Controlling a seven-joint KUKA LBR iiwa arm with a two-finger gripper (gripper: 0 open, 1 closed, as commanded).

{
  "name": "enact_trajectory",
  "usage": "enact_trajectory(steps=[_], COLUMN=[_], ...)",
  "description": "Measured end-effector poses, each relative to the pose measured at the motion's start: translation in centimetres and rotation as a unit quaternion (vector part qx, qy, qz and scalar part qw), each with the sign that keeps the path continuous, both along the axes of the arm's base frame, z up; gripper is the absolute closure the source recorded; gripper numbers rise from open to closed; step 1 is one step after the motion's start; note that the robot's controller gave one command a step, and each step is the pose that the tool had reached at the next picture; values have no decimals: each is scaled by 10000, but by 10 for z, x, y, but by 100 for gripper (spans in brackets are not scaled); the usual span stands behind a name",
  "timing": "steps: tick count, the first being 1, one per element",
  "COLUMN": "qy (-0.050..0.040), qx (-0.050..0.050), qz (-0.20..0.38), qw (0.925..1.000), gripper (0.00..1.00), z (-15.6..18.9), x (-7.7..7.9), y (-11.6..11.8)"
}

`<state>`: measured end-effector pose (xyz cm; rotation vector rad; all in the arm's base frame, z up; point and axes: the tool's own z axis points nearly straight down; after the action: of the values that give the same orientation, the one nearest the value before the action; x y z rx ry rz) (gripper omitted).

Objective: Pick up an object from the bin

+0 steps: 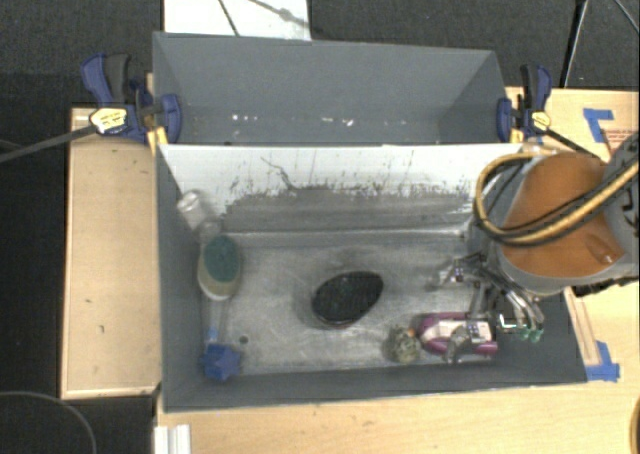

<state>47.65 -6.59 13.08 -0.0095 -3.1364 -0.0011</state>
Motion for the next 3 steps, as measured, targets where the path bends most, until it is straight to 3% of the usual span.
enact_trajectory(steps=[1,2,3], qy=[-59,-45,-83], qx=[-4,9,-11], qz=[414,439,332], qw=[9991,9990,9994], gripper=[0,100,100], z=[-52,-51,86], x=[5,4,13], y=[-7,-5,-4])
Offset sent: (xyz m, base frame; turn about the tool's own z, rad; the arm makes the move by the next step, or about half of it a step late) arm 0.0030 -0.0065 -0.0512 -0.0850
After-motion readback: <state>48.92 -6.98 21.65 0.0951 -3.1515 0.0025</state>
